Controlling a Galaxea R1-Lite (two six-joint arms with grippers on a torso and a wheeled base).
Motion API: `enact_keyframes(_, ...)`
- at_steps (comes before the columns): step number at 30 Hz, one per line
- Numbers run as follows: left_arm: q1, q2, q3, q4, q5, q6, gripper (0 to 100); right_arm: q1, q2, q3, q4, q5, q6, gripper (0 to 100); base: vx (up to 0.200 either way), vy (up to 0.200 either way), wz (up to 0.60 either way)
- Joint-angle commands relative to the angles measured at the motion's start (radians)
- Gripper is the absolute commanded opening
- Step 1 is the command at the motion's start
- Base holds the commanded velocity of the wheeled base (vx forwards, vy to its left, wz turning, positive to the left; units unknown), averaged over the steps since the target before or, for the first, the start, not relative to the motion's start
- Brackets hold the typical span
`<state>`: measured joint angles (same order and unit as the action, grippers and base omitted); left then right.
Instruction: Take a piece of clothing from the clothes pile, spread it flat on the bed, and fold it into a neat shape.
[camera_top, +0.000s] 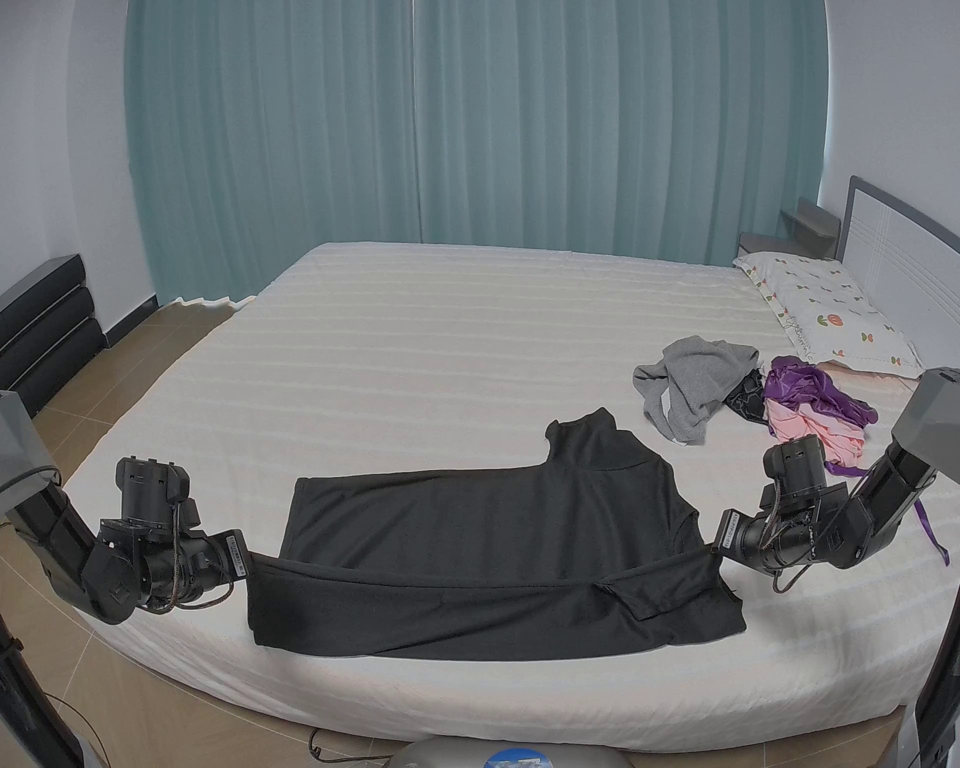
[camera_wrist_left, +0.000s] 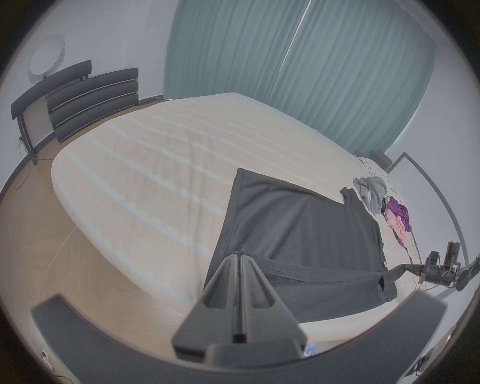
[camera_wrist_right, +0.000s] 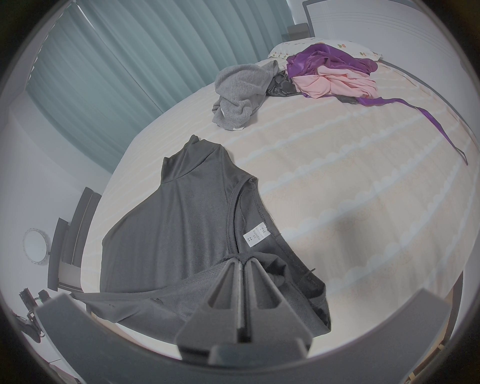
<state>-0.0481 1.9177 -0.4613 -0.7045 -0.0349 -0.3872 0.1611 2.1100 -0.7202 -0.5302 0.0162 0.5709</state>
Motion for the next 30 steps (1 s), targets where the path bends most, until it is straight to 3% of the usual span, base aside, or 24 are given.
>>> enact_keyframes(1, -0.015, -0.092, -0.004, 0.046, 0.000, 0.021, 0, -0.002, -0.002, 0.002, -0.001, 0.001, 0.000, 0, 0.000, 0.000, 0.00)
enact_keyframes(14, -0.012, -0.120, -0.002, 0.095, 0.001, 0.031, 0, 0.000, -0.008, 0.004, -0.002, 0.001, 0.014, 0, 0.000, 0.000, 0.00)
enact_keyframes(30, 0.034, 0.218, -0.137, 0.042, 0.000, 0.022, 0, -0.002, 0.045, -0.047, -0.001, 0.008, 0.021, 0, 0.000, 0.000, 0.00)
